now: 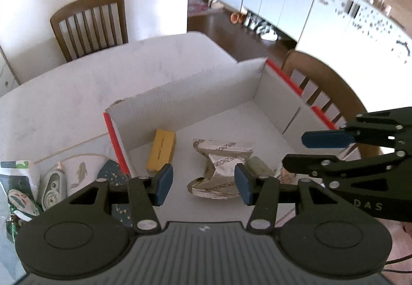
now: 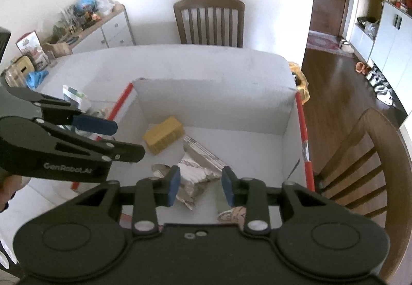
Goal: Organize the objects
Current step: 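Withdraw both tools from the box back toward the table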
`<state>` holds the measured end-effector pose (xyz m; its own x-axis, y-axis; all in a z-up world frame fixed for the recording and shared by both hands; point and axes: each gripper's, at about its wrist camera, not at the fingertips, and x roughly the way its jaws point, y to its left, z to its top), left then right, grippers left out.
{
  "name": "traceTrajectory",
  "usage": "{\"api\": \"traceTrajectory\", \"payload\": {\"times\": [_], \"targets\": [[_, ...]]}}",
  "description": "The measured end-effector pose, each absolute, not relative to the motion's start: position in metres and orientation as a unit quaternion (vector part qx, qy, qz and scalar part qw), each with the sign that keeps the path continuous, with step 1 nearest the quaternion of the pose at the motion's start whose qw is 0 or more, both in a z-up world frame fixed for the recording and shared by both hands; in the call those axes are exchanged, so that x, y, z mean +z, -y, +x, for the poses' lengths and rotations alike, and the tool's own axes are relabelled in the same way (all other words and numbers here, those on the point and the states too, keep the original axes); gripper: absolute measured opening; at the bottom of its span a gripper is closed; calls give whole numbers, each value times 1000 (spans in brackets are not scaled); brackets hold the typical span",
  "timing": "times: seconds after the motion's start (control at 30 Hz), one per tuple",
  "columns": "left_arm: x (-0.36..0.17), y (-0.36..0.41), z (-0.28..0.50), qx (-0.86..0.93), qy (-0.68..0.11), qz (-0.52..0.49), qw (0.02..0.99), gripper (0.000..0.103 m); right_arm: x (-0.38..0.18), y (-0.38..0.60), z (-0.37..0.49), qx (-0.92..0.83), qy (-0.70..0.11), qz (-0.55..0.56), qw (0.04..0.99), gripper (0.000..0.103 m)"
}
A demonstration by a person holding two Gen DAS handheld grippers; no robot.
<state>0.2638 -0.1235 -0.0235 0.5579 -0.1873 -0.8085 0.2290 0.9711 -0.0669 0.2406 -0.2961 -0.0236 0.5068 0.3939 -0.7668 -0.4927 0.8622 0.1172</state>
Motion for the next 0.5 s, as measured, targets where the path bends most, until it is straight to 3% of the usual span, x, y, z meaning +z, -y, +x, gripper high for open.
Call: {"api": "traceTrajectory", "payload": {"times": [0.5], "targets": [[8, 63, 208, -110, -401, -9, 909, 63, 1, 270, 204, 255, -393, -35, 883, 64]]}}
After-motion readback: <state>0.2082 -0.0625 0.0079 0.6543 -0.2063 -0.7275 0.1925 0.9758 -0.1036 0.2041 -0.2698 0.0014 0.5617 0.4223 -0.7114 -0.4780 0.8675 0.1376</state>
